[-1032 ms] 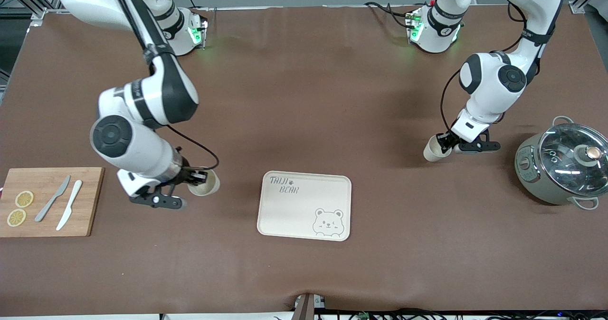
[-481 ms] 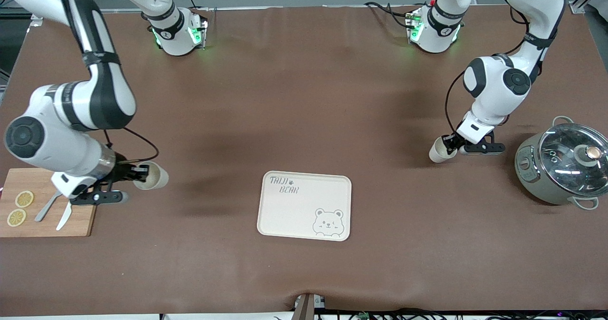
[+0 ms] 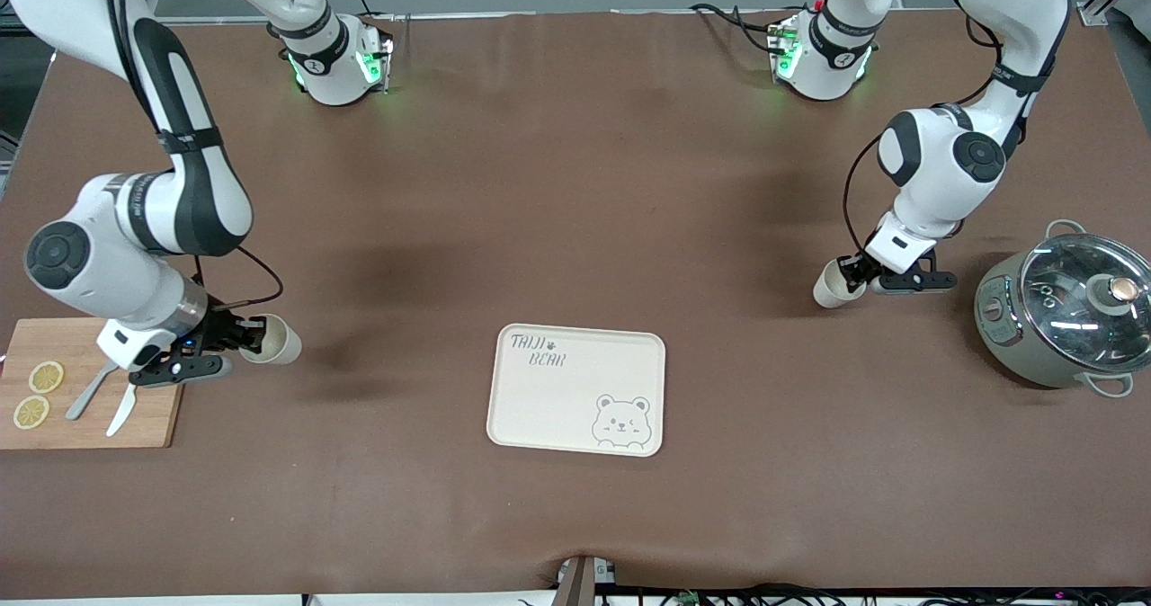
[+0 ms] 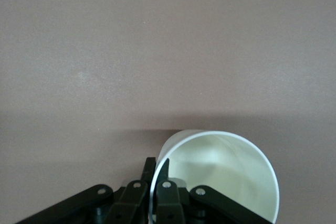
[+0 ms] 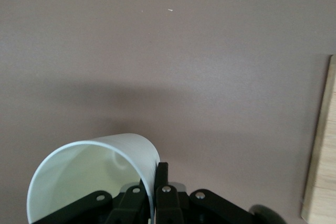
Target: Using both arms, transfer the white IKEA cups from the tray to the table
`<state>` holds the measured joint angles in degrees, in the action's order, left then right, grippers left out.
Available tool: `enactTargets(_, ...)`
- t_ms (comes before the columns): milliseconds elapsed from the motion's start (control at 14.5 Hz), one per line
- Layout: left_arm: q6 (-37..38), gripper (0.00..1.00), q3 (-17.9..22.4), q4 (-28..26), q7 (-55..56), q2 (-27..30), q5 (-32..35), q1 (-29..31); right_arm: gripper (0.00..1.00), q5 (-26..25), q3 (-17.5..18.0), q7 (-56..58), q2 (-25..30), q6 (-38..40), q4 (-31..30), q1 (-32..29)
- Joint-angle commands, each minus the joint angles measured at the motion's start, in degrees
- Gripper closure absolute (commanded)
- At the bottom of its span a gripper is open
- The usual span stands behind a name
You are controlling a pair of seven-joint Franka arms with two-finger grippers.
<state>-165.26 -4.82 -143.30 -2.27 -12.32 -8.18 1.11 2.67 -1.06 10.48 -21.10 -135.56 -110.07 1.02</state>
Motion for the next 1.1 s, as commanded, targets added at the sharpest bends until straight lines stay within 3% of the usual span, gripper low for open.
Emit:
enactTargets(0, -1.0, 1.00, -0.9, -0.3, -1.9, -0.3, -2.3, 0.8, 1.00, 0.5, 0.7, 0.9, 0.3, -5.9, -4.2, -0.6)
enactTargets(413, -1.0, 1.00, -1.5, -0.3, -1.9, -0.4, -3.2, 0.9, 1.00, 0.5, 0.7, 1.6, -5.1, -13.8, -4.4, -0.8)
enactTargets(894, -1.0, 1.00, -1.5, -0.2, -3.6, -0.9, -3.2, 0.9, 1.00, 0.5, 0.7, 2.6, -7.7, -18.1, -4.5, -1.2)
enactTargets(963, -1.0, 0.88, -1.5, -0.2, -4.7, -1.0, -3.2, 0.9, 1.00, 0.5, 0.7, 2.6, -7.9, -18.3, -4.5, -1.3)
enactTargets(1032, -1.0, 0.83, -1.5, -0.2, -5.7, -1.0, -3.2, 1.0, 1.00, 0.4, 0.7, 2.6, -8.1, -18.5, -4.5, -1.2)
